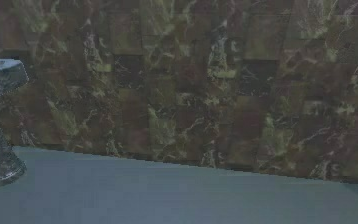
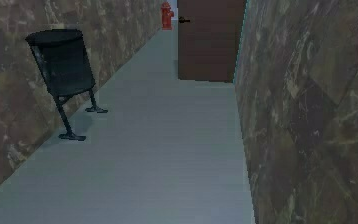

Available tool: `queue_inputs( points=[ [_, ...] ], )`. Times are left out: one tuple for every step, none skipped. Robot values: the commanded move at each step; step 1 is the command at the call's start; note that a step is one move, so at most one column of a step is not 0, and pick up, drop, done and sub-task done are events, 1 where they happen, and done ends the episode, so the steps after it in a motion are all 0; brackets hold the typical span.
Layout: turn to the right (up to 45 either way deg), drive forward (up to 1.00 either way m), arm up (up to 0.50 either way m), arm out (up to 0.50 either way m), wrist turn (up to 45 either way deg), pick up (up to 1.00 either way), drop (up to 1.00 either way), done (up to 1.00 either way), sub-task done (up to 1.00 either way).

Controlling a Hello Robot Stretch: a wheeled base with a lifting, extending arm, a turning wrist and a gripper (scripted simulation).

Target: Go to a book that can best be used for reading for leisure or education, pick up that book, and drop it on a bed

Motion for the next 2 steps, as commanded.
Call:
queue_inputs(
  points=[
    [6.0, 0.00, 0.00, 0.00, 0.0, 0.00, 0.00, 0.00, 0.00],
    [3.0, 0.00, 0.00, 0.00, 0.0, 0.00, 0.00, 0.00, 0.00]
  ],
)
